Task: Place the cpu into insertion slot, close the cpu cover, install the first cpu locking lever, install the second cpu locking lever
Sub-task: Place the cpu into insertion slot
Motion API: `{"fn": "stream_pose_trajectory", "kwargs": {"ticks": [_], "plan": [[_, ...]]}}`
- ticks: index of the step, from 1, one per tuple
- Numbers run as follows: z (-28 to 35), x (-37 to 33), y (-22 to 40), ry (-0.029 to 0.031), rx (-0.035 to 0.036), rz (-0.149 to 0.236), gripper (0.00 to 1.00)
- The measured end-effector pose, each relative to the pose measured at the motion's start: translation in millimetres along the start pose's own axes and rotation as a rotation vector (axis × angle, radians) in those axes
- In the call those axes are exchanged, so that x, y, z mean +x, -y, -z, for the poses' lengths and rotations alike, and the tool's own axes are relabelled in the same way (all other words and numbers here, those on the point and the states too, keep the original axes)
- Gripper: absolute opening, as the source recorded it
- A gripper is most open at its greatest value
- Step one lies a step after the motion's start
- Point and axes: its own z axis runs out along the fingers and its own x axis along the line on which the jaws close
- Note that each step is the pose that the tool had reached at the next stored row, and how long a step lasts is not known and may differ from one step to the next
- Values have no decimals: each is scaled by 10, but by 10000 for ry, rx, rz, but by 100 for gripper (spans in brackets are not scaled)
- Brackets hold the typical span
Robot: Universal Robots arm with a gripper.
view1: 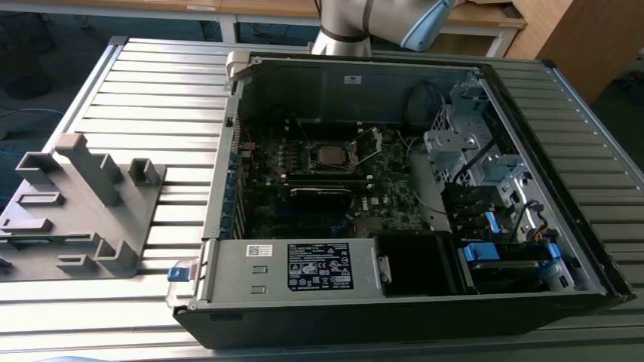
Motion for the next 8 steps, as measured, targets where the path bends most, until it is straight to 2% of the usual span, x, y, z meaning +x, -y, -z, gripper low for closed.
{"fn": "stream_pose_trajectory", "kwargs": {"ticks": [8], "plan": [[366,-2,-23,0,0,0,11]]}}
